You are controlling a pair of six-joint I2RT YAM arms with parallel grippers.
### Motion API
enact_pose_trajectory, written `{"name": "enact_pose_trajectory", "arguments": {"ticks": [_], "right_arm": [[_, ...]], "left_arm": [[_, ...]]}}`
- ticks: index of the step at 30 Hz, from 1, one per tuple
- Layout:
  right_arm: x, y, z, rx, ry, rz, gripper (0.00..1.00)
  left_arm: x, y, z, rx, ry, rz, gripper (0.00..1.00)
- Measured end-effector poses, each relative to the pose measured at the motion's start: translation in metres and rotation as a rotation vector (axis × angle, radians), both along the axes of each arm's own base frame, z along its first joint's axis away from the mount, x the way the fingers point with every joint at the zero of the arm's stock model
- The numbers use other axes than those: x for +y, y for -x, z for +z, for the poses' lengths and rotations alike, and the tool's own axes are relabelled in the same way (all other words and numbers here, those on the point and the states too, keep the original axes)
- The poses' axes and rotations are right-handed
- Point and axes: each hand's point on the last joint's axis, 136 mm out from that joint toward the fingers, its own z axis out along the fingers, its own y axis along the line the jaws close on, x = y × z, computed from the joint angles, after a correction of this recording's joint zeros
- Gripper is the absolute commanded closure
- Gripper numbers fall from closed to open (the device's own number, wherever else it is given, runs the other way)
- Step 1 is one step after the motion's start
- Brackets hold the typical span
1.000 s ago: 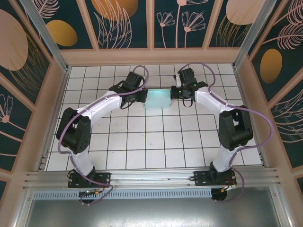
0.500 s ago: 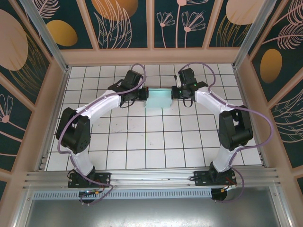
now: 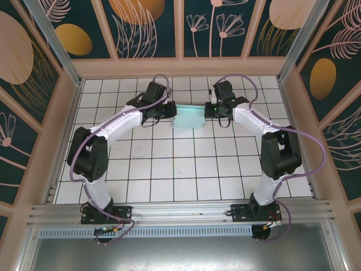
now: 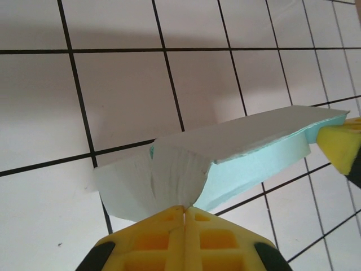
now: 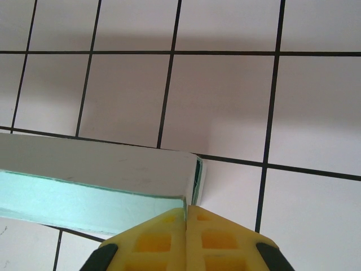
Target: Fold the paper box
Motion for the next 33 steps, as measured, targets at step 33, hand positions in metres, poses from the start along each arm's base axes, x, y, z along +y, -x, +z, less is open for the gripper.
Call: {"name": "enact_pose_trajectory", "arguments": {"ticks": [33], "right_arm": [[-0.010, 0.003, -0.006, 0.012, 0.056, -0.015, 1.00]], "left_arm": [[-0.025, 0.000, 0.028, 0.138, 0.327, -0.026, 1.00]]}}
